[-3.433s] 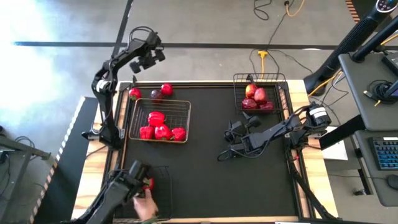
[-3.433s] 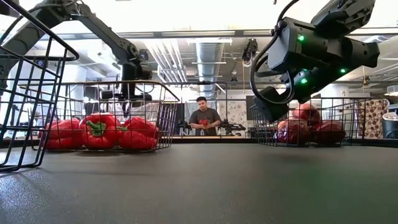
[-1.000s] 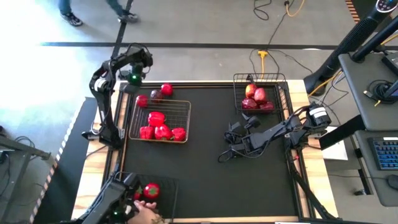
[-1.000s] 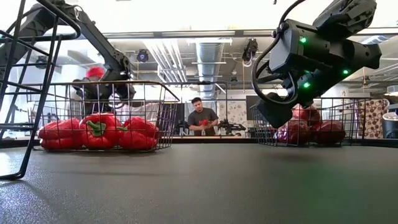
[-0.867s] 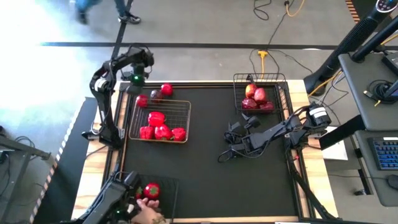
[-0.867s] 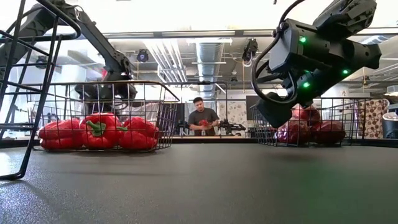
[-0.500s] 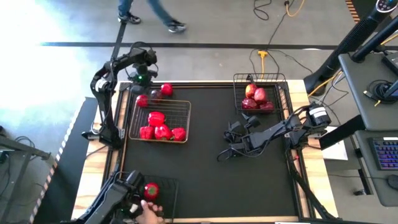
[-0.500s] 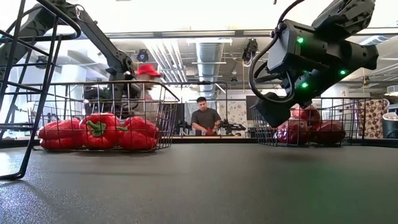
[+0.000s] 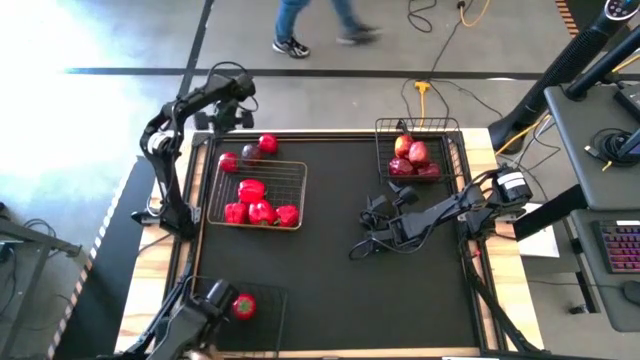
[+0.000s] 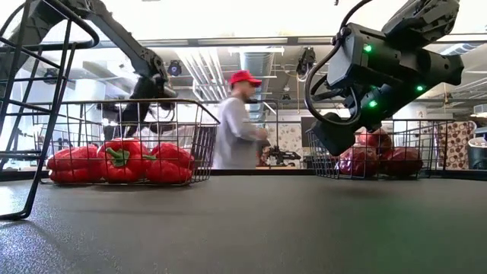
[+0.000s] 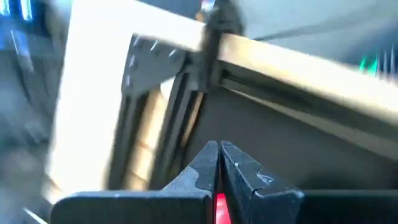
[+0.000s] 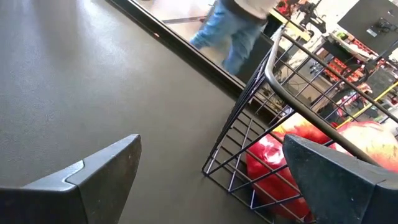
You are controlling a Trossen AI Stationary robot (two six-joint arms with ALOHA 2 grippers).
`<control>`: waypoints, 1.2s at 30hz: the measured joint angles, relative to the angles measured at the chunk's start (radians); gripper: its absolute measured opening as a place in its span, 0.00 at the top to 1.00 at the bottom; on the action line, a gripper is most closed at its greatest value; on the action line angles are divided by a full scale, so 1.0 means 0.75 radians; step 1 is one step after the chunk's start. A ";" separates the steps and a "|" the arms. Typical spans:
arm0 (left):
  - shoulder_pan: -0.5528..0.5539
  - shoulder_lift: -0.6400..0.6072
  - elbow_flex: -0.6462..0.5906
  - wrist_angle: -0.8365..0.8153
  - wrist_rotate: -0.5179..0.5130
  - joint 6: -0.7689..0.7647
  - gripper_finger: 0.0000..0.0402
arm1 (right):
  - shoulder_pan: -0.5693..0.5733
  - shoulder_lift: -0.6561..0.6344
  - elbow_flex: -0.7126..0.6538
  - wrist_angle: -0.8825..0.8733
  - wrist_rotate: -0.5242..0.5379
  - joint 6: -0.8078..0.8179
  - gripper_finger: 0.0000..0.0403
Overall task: Sort produce into baskets
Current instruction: Move the tomato from the top left to the top center of the table
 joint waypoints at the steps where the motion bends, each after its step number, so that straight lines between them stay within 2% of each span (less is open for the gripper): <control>1: -0.012 -0.008 0.000 0.000 -0.009 0.147 1.00 | 0.000 0.000 0.000 0.000 0.000 0.000 0.05; 4: -0.047 -0.017 0.000 -0.058 -0.002 0.534 1.00 | -0.003 0.000 0.000 0.004 0.000 0.000 0.05; 7: -0.074 -0.017 0.000 -0.211 -0.002 0.642 1.00 | -0.004 0.000 0.000 0.015 0.000 -0.001 0.05; 12: -0.072 -0.018 0.000 -0.401 0.031 0.609 1.00 | -0.004 0.000 0.000 0.025 0.000 -0.011 0.05; 16: -0.068 -0.018 -0.004 -0.370 0.213 0.605 1.00 | -0.004 0.000 0.000 0.026 -0.001 -0.011 0.05; 18: -0.069 0.001 -0.003 -0.366 0.256 0.595 1.00 | -0.004 0.000 0.000 0.026 -0.001 -0.011 0.05; 23: -0.064 0.073 -0.022 -0.392 0.302 0.555 1.00 | -0.004 0.000 0.000 0.026 -0.003 -0.018 0.05; 29: -0.072 0.087 -0.018 -0.379 0.259 0.575 1.00 | -0.003 0.000 0.000 0.026 -0.029 -0.030 0.05; 33: -0.071 0.087 -0.011 -0.364 0.331 0.605 1.00 | -0.003 0.000 0.000 0.026 -0.029 -0.031 0.05; 36: -0.071 0.087 -0.009 -0.326 0.462 0.671 1.00 | -0.003 0.000 0.000 0.027 -0.029 -0.031 0.05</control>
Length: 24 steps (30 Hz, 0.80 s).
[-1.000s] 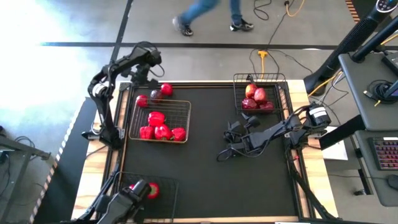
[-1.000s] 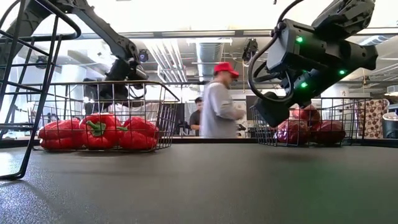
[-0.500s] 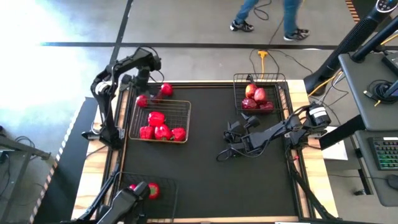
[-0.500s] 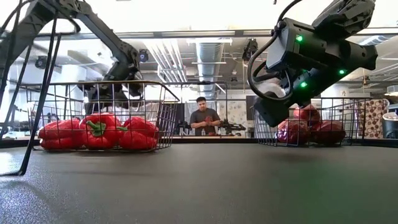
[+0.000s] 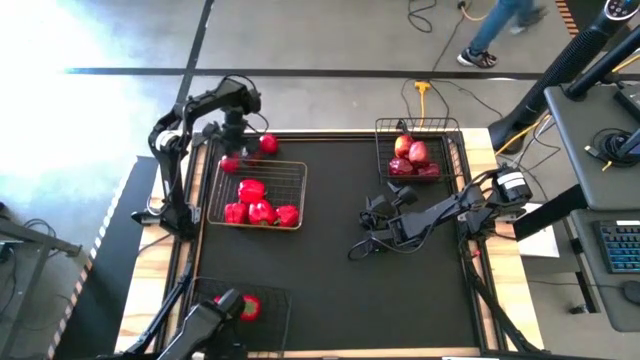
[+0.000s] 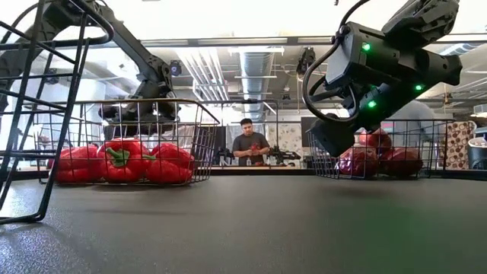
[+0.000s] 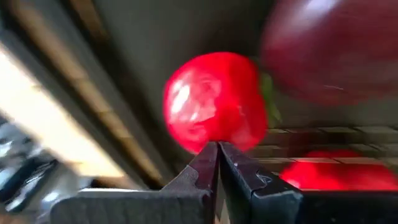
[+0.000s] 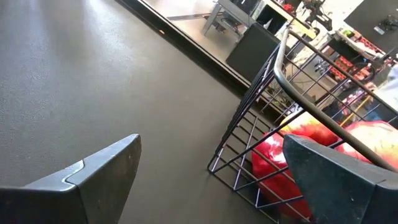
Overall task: Sort produce into baskets
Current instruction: Move the tomato from the top left to the top center of the table
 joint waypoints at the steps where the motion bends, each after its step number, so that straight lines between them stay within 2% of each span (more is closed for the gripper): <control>1: 0.001 -0.001 0.002 0.017 0.056 0.018 1.00 | 0.000 0.000 -0.001 0.002 0.000 0.000 0.05; 6: -0.001 0.002 0.044 0.131 0.216 0.067 1.00 | 0.000 0.000 0.000 0.003 0.000 -0.001 0.05; 10: -0.022 0.001 0.171 0.179 0.237 0.093 1.00 | -0.001 0.000 0.000 0.008 0.000 0.000 0.05; 12: -0.038 0.001 0.257 0.167 0.200 0.101 1.00 | -0.001 0.000 0.000 0.008 0.000 -0.001 0.05; 15: -0.056 -0.001 0.359 0.055 0.007 0.086 1.00 | -0.001 0.000 -0.001 0.008 0.000 -0.001 0.05; 17: -0.046 0.001 0.385 -0.047 -0.044 0.061 1.00 | -0.001 0.000 0.000 0.008 0.000 -0.001 0.05; 22: -0.015 -0.002 0.278 -0.063 -0.012 0.028 1.00 | -0.005 0.000 -0.004 0.018 0.001 -0.001 0.05; 24: -0.003 0.011 0.216 -0.065 -0.061 0.011 1.00 | -0.006 0.000 -0.015 0.034 0.001 -0.001 0.05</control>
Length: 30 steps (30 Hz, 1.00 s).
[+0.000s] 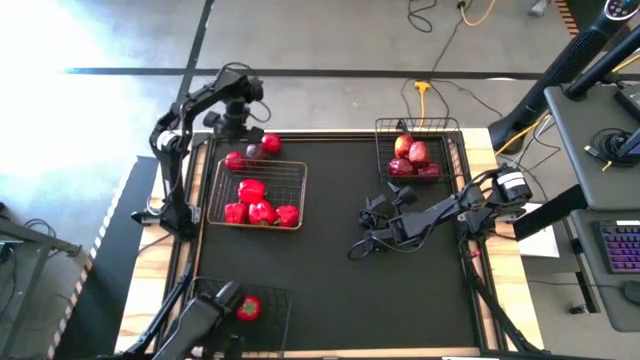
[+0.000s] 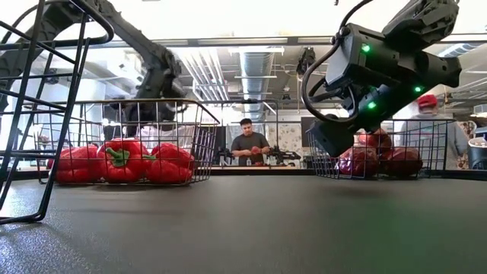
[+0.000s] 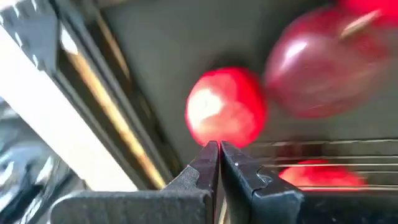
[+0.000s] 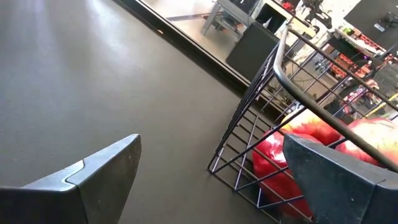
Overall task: Sort produce into baskets
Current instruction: Move the tomato from the top left to the top center of the table
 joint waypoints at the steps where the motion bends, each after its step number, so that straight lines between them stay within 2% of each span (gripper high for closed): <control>1: 0.010 0.011 -0.037 -0.003 -0.007 -0.011 1.00 | 0.000 0.000 -0.004 0.001 0.000 -0.001 0.05; 8: 0.066 0.048 -0.153 0.013 0.006 -0.016 1.00 | -0.022 0.000 -0.015 0.029 0.000 -0.004 0.05; 12: 0.104 0.047 -0.149 0.000 -0.087 -0.044 1.00 | -0.031 0.000 -0.023 0.043 -0.008 -0.004 0.05; 15: 0.119 0.046 -0.156 0.023 -0.062 -0.067 1.00 | -0.036 0.000 -0.027 0.047 -0.010 -0.004 0.05; 19: 0.131 0.063 -0.179 0.042 0.046 -0.106 1.00 | -0.040 0.000 -0.033 0.062 -0.010 -0.005 0.05; 25: 0.136 0.080 -0.160 0.020 0.072 -0.118 1.00 | -0.044 0.000 -0.037 0.096 -0.043 -0.036 0.05; 30: 0.136 0.080 -0.134 0.006 0.153 -0.091 1.00 | -0.044 0.000 -0.039 0.105 -0.043 -0.048 0.05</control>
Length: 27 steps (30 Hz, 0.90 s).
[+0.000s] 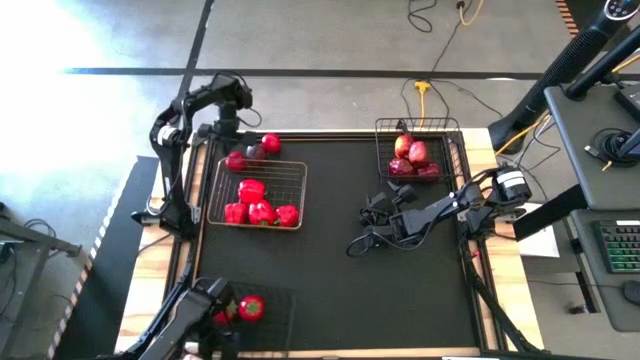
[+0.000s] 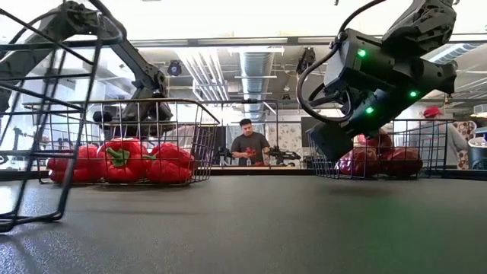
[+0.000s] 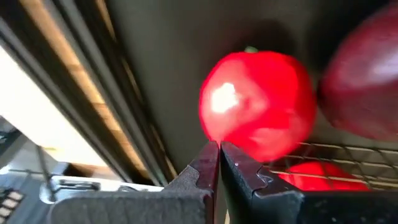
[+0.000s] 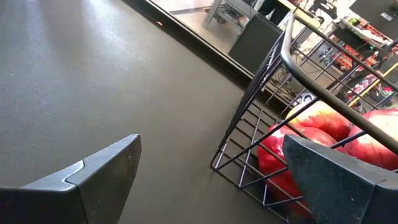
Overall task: Sort produce into baskets
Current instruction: Move the tomato from the top left to the top center of the table
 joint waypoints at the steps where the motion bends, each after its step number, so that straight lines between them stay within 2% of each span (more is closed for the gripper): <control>1: 0.000 0.000 0.006 -0.005 0.025 -0.001 1.00 | 0.000 0.000 0.000 0.001 0.000 0.000 0.05; 6: -0.004 0.000 0.046 -0.006 0.156 -0.014 1.00 | 0.000 0.000 0.000 0.004 0.000 -0.001 0.05; 10: -0.025 0.000 0.080 -0.004 0.173 0.056 1.00 | 0.000 0.000 0.000 0.005 0.000 -0.001 0.05; 17: -0.016 0.000 0.121 0.010 -0.006 0.001 1.00 | 0.000 0.000 0.000 0.005 0.000 -0.001 0.05; 24: -0.019 0.065 0.088 0.069 -0.044 -0.048 1.00 | -0.003 0.000 -0.002 0.007 0.000 -0.001 0.05; 27: -0.037 0.099 0.097 0.055 -0.149 -0.055 1.00 | -0.003 0.000 -0.005 0.008 0.000 -0.001 0.05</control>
